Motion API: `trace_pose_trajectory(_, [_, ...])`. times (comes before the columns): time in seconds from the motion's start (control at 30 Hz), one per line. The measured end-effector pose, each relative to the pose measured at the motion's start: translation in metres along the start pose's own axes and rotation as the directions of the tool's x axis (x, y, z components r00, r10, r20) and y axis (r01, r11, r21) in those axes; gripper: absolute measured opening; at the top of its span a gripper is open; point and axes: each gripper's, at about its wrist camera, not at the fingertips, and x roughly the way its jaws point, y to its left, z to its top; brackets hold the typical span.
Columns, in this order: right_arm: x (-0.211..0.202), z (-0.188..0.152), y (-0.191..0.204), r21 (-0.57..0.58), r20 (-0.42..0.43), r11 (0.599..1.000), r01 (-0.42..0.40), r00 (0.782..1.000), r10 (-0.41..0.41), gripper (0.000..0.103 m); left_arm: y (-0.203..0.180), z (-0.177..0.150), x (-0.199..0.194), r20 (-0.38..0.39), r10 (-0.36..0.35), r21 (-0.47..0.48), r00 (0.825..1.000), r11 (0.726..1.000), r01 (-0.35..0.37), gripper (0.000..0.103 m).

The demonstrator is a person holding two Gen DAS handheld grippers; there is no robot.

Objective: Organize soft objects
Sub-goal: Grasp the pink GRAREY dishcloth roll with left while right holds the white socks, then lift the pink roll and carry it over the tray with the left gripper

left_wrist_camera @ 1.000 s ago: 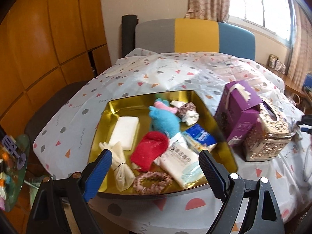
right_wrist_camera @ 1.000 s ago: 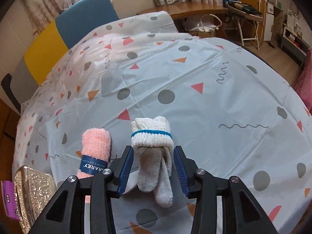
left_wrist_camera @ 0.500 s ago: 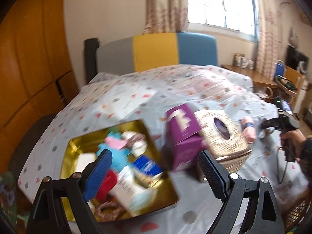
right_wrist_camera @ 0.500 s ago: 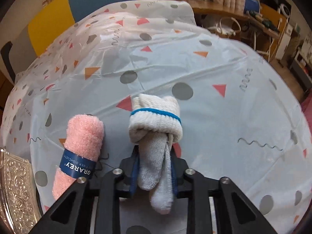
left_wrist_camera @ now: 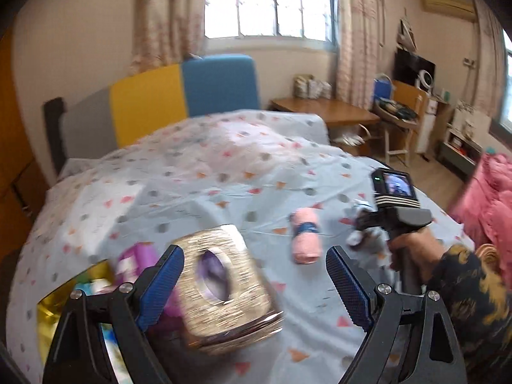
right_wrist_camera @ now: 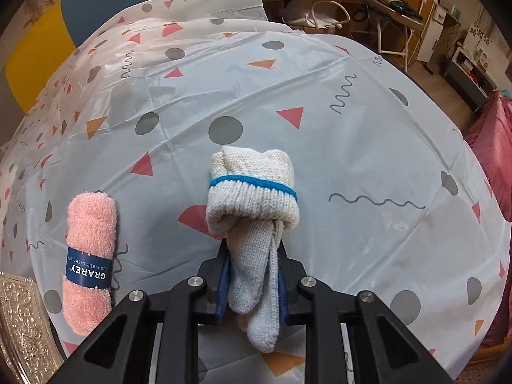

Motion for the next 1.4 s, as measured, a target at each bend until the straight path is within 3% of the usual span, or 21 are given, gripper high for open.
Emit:
trace_pose_trajectory(0.2, [0.001, 0.006, -0.009, 0.046, -0.016, 0.997, -0.068, 0.997, 0.069, 0.034, -0.042, 0.024, 0.066, -0.105, -0.041, 0.052, 0.994, 0.998, 0.046, 0.090])
trace_pose_trajectory(0.33, [0.001, 0.010, -0.013, 0.050, -0.025, 0.995, -0.090, 0.995, 0.092, 0.041, -0.058, 0.023, 0.123, -0.228, -0.047, 0.046, 0.972, 0.997, 0.059, 0.083])
trace_pose_trajectory(0.6, [0.000, 0.016, -0.028, 0.096, -0.016, 0.990, -0.101, 0.995, 0.103, 0.042, -0.084, 0.009, 0.204, -0.329, 0.012, 0.092, 0.944, 0.996, 0.019, 0.079])
trace_pose_trajectory(0.77, [0.002, 0.015, -0.014, 0.043, -0.004, 0.998, -0.052, 0.999, 0.053, 0.040, -0.083, -0.001, 0.244, -0.396, 0.029, 0.070, 0.918, 0.998, -0.001, 0.074])
trace_pose_trajectory(0.87, [0.004, 0.014, -0.011, 0.030, -0.008, 0.999, -0.044, 0.999, 0.044, 0.028, -0.082, -0.001, 0.255, -0.400, 0.024, 0.047, 0.916, 0.999, -0.006, 0.074])
trace_pose_trajectory(1.0, [0.006, 0.014, -0.005, 0.002, -0.005, 1.000, -0.019, 1.000, 0.019, 0.027, -0.086, 0.003, 0.269, -0.406, 0.032, 0.049, 0.913, 0.999, -0.013, 0.072])
trace_pose_trajectory(1.07, [0.004, 0.011, -0.007, 0.007, -0.008, 1.000, -0.023, 1.000, 0.023, 0.027, -0.087, 0.002, 0.278, -0.430, 0.038, 0.044, 0.902, 0.999, -0.021, 0.061])
trace_pose_trajectory(1.1, [0.005, 0.012, -0.009, 0.013, -0.009, 1.000, -0.028, 1.000, 0.028, 0.027, -0.087, 0.000, 0.283, -0.447, 0.032, 0.036, 0.894, 0.999, -0.018, 0.045])
trace_pose_trajectory(1.13, [0.006, 0.013, -0.009, 0.022, -0.008, 0.999, -0.028, 1.000, 0.028, 0.027, -0.086, -0.003, 0.286, -0.464, 0.024, 0.026, 0.885, 1.000, -0.013, 0.041])
trace_pose_trajectory(1.4, [0.010, 0.013, -0.011, 0.027, -0.001, 0.999, -0.034, 0.999, 0.034, 0.029, -0.079, -0.012, 0.281, -0.476, 0.019, -0.003, 0.879, 1.000, -0.024, 0.037])
